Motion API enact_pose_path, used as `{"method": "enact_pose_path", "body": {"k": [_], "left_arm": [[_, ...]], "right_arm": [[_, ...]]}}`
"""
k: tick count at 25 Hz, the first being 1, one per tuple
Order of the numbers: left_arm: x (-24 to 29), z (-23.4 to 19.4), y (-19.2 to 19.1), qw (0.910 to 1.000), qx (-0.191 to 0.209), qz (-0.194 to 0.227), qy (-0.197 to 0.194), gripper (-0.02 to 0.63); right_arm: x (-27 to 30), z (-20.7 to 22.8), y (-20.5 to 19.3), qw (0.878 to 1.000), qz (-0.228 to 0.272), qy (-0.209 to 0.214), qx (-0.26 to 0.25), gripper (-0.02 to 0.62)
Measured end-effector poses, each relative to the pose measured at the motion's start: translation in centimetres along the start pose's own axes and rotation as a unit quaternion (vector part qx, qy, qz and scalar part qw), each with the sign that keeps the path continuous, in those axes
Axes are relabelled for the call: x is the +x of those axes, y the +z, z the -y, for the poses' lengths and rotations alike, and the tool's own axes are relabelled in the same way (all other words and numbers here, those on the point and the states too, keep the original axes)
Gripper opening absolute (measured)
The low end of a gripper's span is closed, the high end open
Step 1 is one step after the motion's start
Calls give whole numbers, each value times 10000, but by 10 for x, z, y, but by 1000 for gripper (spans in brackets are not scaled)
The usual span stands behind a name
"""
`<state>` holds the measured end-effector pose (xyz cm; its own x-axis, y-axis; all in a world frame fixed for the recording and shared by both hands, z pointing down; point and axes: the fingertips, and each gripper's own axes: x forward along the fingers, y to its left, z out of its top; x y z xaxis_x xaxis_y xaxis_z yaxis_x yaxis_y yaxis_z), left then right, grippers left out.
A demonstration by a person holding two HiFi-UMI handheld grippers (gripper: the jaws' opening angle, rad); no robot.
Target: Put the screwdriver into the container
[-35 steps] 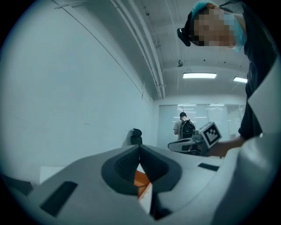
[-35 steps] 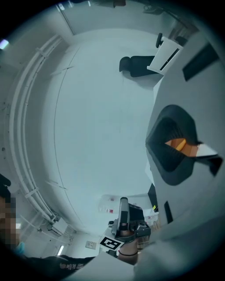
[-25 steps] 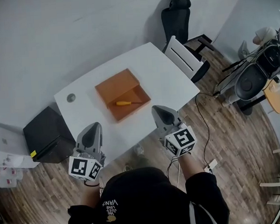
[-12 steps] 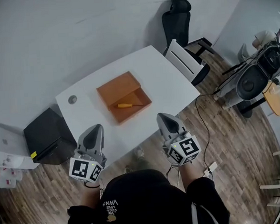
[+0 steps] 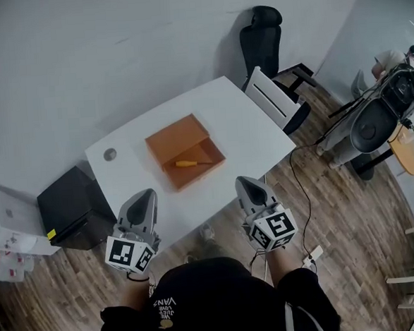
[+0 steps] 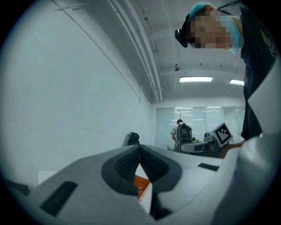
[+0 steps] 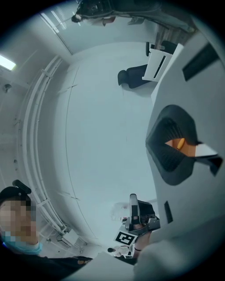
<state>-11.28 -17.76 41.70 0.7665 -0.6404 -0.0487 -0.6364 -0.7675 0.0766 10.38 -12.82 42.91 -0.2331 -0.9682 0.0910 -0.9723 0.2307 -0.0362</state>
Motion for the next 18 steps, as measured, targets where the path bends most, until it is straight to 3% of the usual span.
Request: {"method": "enact_pose_path", "body": {"k": [18], "left_arm": [[3,4,-3,10000,-54,-6,30,14]], "right_arm": [[0,0,1,10000,43,-13,63,12]]}}
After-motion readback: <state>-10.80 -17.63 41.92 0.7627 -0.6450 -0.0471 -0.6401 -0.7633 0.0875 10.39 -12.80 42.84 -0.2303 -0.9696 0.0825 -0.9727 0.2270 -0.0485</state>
